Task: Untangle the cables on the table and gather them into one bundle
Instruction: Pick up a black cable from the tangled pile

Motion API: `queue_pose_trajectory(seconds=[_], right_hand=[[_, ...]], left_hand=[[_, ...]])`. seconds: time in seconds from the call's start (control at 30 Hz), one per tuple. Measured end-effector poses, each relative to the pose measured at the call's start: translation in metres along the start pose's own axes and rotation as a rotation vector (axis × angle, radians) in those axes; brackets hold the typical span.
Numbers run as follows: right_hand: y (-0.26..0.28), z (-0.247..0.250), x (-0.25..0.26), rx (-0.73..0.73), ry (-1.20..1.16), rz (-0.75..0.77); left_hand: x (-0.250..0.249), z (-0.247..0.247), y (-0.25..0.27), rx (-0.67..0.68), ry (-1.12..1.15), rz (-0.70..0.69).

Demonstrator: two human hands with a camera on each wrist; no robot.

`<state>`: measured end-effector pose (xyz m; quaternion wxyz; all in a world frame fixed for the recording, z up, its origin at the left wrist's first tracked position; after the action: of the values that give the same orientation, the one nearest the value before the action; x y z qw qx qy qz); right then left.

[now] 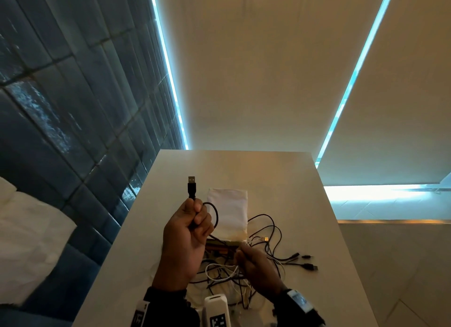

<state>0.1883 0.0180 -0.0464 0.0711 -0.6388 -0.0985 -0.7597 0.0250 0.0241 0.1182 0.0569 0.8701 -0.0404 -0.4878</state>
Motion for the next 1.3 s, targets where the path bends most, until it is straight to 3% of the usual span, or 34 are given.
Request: queue_pose_trajectory(seconds=[0.07, 0.23, 0.33, 0.43, 0.6, 0.73, 0.9, 1.13, 1.3], right_hand=[[-0.004, 0.001, 0.009, -0.087, 0.012, 0.0], [-0.014, 0.011, 0.075, -0.273, -0.297, 0.047], [-0.009, 0.01, 0.118, -0.197, -0.366, 0.203], [-0.002, 0.0, 0.134, -0.056, -0.403, 0.248], [0.002, -0.012, 0.113, 0.095, -0.321, 0.237], [0.0, -0.015, 0.097, 0.152, -0.305, 0.184], [-0.002, -0.018, 0.068, 0.122, -0.215, 0.188], [-0.005, -0.016, 0.035, 0.071, -0.148, 0.207], [-0.008, -0.02, 0.012, 0.067, -0.134, 0.121]], left_hand=[[0.001, 0.001, -0.001, -0.035, -0.087, 0.016], [0.005, 0.006, -0.004, -0.16, -0.262, 0.063], [0.011, 0.006, -0.003, -0.175, -0.324, 0.142], [0.011, 0.005, -0.002, -0.15, -0.242, 0.206], [0.005, 0.006, 0.0, -0.032, 0.089, 0.213], [0.008, 0.001, -0.002, -0.068, 0.093, 0.116], [0.006, 0.005, -0.004, -0.072, 0.056, 0.011], [0.005, 0.008, -0.002, -0.066, 0.001, 0.003], [0.001, 0.008, 0.0, -0.068, -0.036, 0.002]])
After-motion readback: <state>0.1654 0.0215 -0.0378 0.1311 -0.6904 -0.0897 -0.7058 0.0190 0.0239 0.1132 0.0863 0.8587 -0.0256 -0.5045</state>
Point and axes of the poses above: each hand's wrist, its own y-axis away from the middle knuckle, its own z-axis out of the back of the hand, x = y × z, the point moved 1 cm from there along -y, towards the middle knuckle, and after that the axes turned 10 degrees about -y, right-handed, at the moved point
